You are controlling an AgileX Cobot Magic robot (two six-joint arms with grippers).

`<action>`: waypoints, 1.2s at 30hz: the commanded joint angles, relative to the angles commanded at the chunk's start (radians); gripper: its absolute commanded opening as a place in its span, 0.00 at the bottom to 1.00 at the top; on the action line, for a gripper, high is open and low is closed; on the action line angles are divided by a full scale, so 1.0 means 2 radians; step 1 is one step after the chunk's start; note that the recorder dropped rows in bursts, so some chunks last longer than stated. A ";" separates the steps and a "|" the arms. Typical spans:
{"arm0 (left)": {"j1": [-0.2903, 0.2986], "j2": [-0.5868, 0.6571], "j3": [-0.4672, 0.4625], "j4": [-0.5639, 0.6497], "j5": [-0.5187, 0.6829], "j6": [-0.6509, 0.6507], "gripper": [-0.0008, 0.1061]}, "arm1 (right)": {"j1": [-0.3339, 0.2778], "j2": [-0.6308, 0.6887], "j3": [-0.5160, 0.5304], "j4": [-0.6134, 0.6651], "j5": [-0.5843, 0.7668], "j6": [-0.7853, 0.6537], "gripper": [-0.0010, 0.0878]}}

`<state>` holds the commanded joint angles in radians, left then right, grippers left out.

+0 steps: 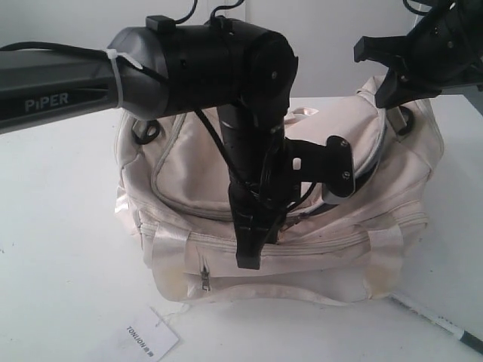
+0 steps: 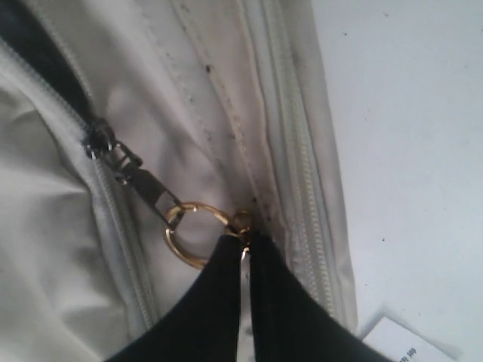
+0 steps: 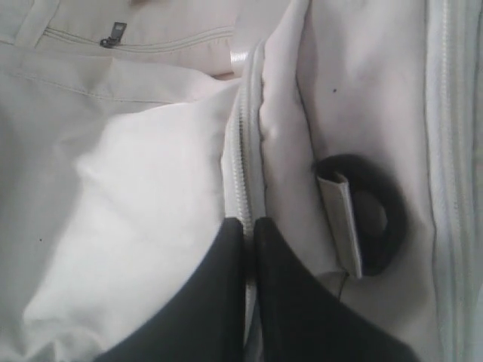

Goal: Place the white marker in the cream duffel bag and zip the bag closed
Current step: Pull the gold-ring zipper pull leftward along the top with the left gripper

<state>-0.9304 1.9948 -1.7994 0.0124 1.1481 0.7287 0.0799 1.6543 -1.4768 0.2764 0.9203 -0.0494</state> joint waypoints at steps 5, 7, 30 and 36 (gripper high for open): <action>0.000 0.000 0.000 0.002 0.007 0.000 0.01 | 0.000 0.000 0.000 -0.006 0.001 0.000 0.01; 0.000 0.000 0.000 0.009 0.013 0.000 0.01 | 0.000 0.000 0.000 -0.006 0.001 0.000 0.01; 0.000 0.000 0.000 0.070 0.037 -0.041 0.01 | 0.000 0.000 0.000 -0.012 0.001 0.000 0.01; 0.000 0.000 0.000 0.097 0.037 -0.065 0.01 | 0.000 0.000 0.000 -0.012 0.001 0.000 0.01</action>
<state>-0.9304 1.9943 -1.7994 0.2068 1.2211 0.5986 0.0799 1.6543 -1.4768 0.2519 0.9216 -0.0494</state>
